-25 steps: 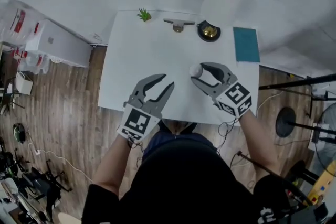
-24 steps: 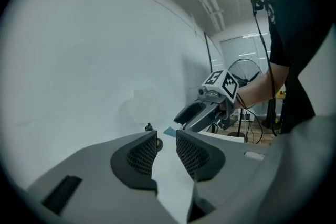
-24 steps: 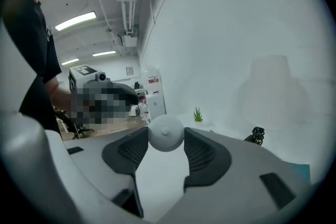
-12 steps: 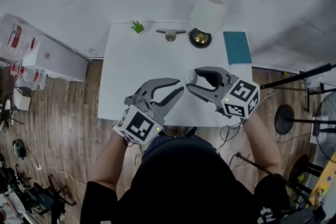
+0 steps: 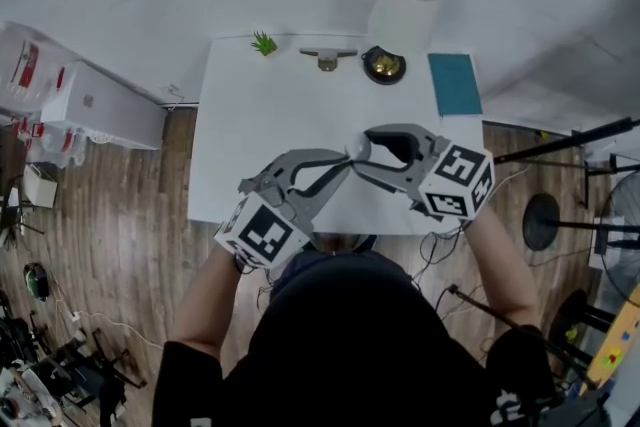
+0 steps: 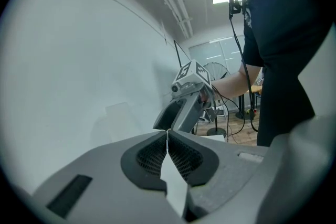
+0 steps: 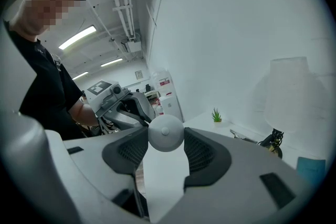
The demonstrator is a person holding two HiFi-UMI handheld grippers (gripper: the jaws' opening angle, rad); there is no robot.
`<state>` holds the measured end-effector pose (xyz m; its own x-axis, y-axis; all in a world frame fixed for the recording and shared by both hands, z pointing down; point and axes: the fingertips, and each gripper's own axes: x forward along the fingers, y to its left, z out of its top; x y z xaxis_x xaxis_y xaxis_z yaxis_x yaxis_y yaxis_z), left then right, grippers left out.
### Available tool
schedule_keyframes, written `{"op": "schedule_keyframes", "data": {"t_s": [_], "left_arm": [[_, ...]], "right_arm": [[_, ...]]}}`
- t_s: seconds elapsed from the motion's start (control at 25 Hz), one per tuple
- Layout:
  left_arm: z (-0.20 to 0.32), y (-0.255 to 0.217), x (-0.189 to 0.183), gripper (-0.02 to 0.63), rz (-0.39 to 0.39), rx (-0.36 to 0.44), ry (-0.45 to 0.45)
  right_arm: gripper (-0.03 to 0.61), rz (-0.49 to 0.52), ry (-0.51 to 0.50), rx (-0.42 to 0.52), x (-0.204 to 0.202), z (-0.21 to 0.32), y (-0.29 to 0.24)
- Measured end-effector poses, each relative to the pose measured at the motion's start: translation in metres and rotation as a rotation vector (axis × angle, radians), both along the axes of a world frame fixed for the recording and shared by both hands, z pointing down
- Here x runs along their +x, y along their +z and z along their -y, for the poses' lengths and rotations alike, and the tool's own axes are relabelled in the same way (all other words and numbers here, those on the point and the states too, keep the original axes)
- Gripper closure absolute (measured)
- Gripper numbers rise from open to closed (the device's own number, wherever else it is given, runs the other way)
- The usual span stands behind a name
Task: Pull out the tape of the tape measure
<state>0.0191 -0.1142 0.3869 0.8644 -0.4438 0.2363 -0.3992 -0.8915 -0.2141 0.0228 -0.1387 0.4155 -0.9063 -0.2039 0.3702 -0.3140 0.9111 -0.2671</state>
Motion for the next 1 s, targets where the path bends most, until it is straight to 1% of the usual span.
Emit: {"op": "schedule_keyframes", "data": {"t_s": [0.08,0.16,0.24,0.32,0.44,0.48,0.56,0.72,0.8,1.0], "left_arm": [[-0.001,-0.004,-0.004,0.603,-0.054,-0.038,0.007],[-0.002,-0.008,-0.01,0.603,-0.141,-0.146,0.007],[-0.003,-0.011,-0.017,0.603,-0.207,-0.265,0.005],[-0.002,-0.012,-0.023,0.604,-0.247,-0.326,0.006],[-0.003,-0.015,-0.028,0.604,-0.312,-0.36,0.048],[-0.004,-0.016,-0.029,0.604,-0.336,-0.374,0.063],[-0.005,-0.016,-0.031,0.604,-0.375,-0.409,0.077],[-0.003,-0.015,-0.033,0.604,-0.416,-0.451,0.079],[0.0,-0.014,-0.032,0.604,-0.414,-0.449,0.066],[0.005,-0.013,-0.031,0.604,-0.362,-0.411,0.037]], "right_arm": [[0.357,0.012,-0.014,-0.028,-0.005,-0.002,0.0],[0.357,0.051,-0.031,-0.061,-0.008,-0.004,-0.005],[0.356,0.089,-0.052,-0.071,-0.011,-0.005,-0.01],[0.353,0.102,-0.08,-0.054,-0.014,-0.008,-0.012],[0.349,0.14,-0.105,-0.04,-0.016,-0.012,-0.013],[0.358,0.165,-0.105,-0.048,-0.015,-0.013,-0.014],[0.357,0.214,-0.097,-0.069,-0.016,-0.014,-0.016],[0.36,0.256,-0.073,-0.072,-0.017,-0.012,-0.016],[0.362,0.262,-0.056,-0.087,-0.015,-0.01,-0.015],[0.364,0.238,-0.026,-0.086,-0.011,-0.004,-0.013]]}}
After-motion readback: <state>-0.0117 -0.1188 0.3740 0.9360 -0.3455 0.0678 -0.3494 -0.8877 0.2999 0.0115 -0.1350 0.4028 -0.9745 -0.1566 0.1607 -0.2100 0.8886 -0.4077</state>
